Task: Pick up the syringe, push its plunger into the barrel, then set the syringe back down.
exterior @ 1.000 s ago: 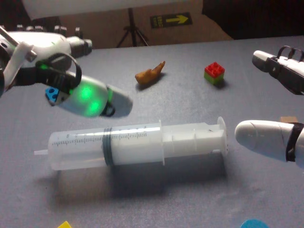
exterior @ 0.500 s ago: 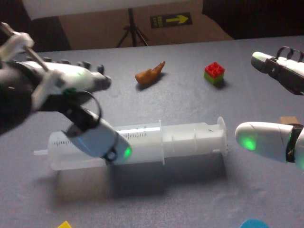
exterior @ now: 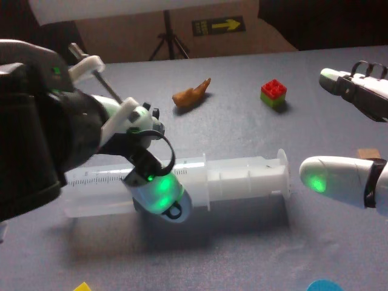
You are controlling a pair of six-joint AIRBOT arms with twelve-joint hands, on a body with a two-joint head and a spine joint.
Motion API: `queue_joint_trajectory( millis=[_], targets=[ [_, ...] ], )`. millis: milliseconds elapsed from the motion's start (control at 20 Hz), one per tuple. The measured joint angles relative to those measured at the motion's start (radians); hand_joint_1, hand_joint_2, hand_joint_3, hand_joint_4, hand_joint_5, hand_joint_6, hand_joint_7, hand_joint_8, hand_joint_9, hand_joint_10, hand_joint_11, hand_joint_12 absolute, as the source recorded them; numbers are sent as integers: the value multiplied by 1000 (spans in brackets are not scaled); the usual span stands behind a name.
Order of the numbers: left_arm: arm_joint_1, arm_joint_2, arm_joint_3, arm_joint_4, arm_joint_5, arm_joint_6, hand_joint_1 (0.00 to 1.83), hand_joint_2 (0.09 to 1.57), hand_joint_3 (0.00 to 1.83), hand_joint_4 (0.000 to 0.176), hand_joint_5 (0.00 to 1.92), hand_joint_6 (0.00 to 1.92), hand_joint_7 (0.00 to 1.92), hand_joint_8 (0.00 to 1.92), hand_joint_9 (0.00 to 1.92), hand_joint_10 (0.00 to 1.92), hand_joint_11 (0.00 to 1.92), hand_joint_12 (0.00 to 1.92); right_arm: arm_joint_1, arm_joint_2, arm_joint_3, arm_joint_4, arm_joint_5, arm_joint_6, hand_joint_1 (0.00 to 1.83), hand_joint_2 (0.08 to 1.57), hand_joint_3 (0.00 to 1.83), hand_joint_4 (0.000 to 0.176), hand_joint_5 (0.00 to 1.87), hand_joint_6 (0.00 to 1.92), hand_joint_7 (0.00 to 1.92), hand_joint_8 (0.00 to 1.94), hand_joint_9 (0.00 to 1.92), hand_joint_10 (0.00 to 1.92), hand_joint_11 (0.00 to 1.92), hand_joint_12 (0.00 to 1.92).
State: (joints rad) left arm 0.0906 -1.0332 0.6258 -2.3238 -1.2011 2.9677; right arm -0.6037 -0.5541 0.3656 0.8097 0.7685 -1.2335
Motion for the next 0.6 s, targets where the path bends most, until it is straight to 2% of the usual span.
queue_joint_trajectory(
  millis=[100, 300, 400, 500, 600],
  targets=[
    [10, -24, 16, 2, -1, 2, 480, 1018, 0, 55, 0, 0, 0, 0, 0, 0, 0, 0, 0, 0, 0, 4, 0, 0, 245, 959, 0, 0, 44, 1, 51, 1, 26, 0, 0, 220],
    [41, -74, 58, 4, 6, 2, 470, 1022, 2, 41, 0, 0, 0, 0, 0, 0, 0, 0, 0, 0, 0, 2, 0, 0, 260, 958, 0, 0, 50, 0, 58, 1, 35, 3, 0, 258],
    [58, -87, 66, 18, 11, 1, 511, 1002, 0, 21, 0, 0, 0, 0, 0, 0, 0, 0, 0, 0, 0, 1, 0, 0, 248, 957, 0, 0, 45, 1, 54, 2, 33, 2, 0, 245],
    [74, -99, 81, 20, 16, -3, 453, 1014, 0, 28, 0, 0, 0, 0, 0, 0, 0, 0, 0, 0, 0, 1, 0, 0, 270, 955, 0, 0, 44, 0, 49, 0, 28, 0, 0, 219],
    [85, -108, 89, 28, 18, -3, 469, 996, 0, 37, 0, 0, 0, 0, 0, 0, 0, 0, 0, -1, 0, 3, 0, 0, 254, 955, 0, 0, 37, 0, 51, 0, 31, 1, 0, 236]
  ],
)
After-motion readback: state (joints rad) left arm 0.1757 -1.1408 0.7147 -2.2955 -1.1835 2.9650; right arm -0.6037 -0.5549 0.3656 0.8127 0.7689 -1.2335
